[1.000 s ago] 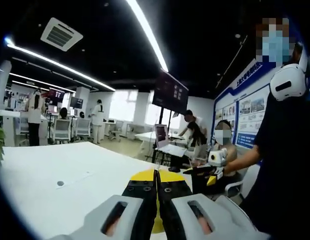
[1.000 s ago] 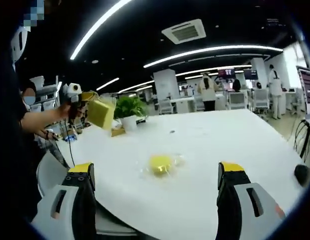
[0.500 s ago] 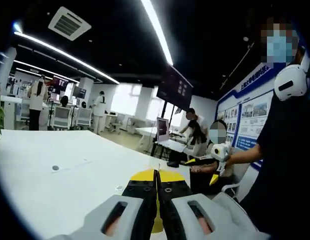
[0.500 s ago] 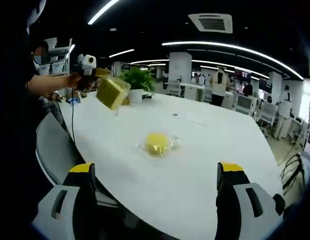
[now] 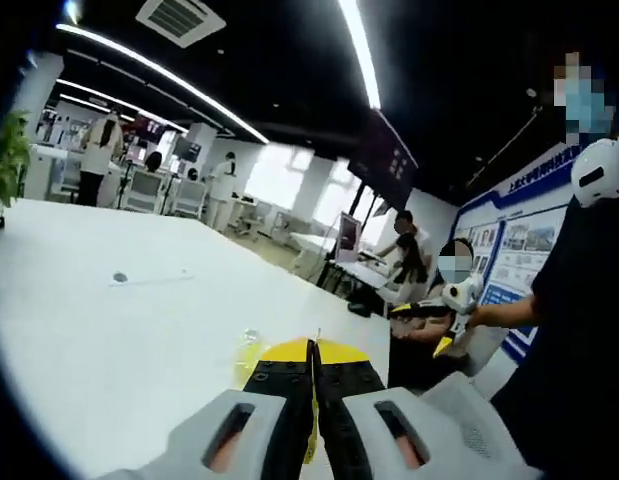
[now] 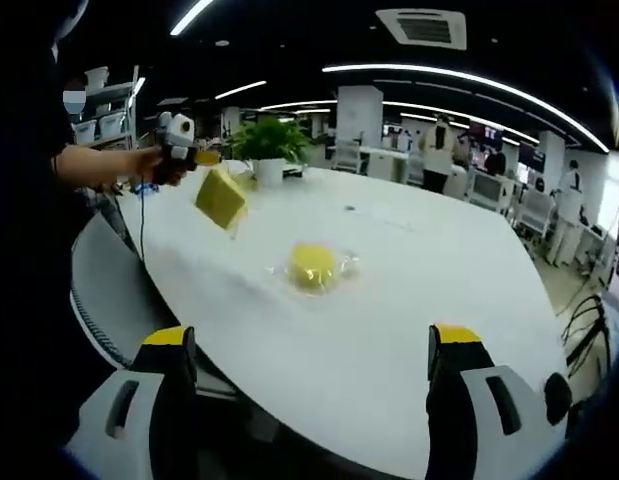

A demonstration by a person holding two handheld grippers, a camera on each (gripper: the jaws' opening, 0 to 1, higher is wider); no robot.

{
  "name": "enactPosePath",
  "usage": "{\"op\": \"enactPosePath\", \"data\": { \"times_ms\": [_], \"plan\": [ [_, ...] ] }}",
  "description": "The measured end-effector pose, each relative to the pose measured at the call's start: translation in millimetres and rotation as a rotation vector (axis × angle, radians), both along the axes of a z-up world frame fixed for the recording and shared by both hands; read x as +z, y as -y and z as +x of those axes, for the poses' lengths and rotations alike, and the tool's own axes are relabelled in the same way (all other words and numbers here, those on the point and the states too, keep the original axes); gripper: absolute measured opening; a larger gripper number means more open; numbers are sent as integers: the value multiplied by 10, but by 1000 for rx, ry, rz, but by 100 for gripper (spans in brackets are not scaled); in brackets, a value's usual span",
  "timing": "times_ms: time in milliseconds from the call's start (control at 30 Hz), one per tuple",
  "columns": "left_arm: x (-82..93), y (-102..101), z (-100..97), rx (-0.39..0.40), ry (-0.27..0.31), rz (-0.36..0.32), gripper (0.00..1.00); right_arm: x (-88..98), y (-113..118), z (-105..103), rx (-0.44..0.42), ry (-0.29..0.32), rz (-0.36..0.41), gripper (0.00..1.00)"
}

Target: Compare the silicone blocks by pressing each to a similar depth, holding the contact briefly, and releasing to observe deformation and rebound differences across the visible hardness samples.

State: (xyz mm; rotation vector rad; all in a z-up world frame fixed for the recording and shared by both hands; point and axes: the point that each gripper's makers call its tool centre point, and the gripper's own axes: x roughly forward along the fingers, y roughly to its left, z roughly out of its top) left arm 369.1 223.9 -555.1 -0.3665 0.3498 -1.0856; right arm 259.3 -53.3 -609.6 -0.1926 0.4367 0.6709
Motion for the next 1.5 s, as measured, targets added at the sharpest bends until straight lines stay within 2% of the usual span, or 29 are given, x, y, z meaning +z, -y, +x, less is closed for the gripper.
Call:
{"op": "enactPosePath", "data": {
  "times_ms": [200,233,400,433,467,500,567,600,633,833,933,1000,1100,1200,1333,1500],
  "plan": [
    [-188,-39,155,74,-69,-37,0,26,-50,20,5,-8,9,87],
    [-247,-65,215,103,-97,-42,0,28,-54,22,7,-9,9,87],
    [-425,-124,347,136,-125,-47,0,57,-24,64,-14,-15,17,85],
    [-359,-157,417,169,-151,-123,0,59,-21,66,-14,-18,15,84],
    [-384,-189,457,183,-154,-120,0,59,-21,66,-12,-20,14,83],
    [-403,-226,506,200,-128,-103,0,58,-21,68,-11,-20,12,83],
    [-434,-314,624,246,-144,-115,0,59,-19,73,-14,-22,12,84],
    [-501,-412,728,294,-138,-80,0,61,-21,75,-14,-22,14,84],
    [-528,-438,757,297,-131,-66,0,60,-25,78,-15,-24,16,84],
    [-687,-602,949,347,-173,-73,0,109,-29,97,-29,-26,42,84],
    [-836,-627,1009,365,-199,-43,0,132,-16,104,-30,-23,42,83],
    [-928,-627,1018,368,-203,-14,0,162,4,80,-28,-19,36,79],
    [-1086,-651,1054,367,-227,22,0,191,24,50,-48,-14,58,81],
    [-1136,-702,1118,369,-245,18,0,144,18,-23,-45,-38,37,79],
    [-1256,-775,1155,360,-245,75,0,173,-20,-83,-55,-26,56,79],
    [-1400,-763,1144,335,-257,113,0,93,-31,-98,-85,-55,62,79]
  ]
}}
